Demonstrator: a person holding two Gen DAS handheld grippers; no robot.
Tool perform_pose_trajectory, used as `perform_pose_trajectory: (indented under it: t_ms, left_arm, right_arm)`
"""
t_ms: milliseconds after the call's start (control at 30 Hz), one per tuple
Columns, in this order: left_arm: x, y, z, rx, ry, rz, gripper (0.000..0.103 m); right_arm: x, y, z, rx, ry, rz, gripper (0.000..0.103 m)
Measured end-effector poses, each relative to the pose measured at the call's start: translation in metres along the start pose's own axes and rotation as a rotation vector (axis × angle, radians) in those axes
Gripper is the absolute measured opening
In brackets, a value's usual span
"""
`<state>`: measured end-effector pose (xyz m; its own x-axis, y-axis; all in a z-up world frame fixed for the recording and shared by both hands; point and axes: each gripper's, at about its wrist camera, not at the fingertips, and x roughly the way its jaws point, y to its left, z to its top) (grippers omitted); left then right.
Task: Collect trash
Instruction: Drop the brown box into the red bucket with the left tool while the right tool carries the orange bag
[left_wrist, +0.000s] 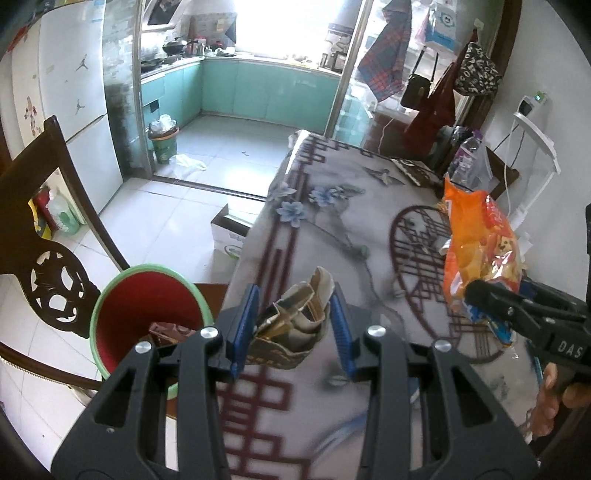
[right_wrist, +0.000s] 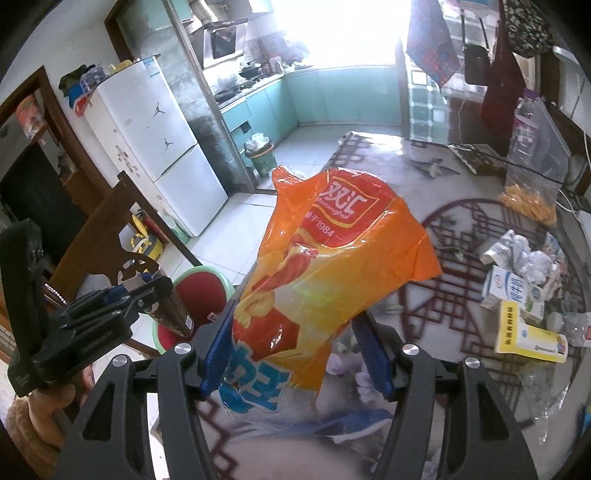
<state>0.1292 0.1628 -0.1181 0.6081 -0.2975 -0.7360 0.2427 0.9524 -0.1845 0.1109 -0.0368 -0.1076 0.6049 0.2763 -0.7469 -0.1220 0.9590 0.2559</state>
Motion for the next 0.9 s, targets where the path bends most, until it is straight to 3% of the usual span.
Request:
perform_pose_trajectory:
  t_ms: [900]
  left_arm:
    - [0.009,0.130,0.012,-0.075,0.024,0.080,0.037]
  right_arm:
    - [0.091,0.114,0.023,-0.132,0.094,0.054,0.060]
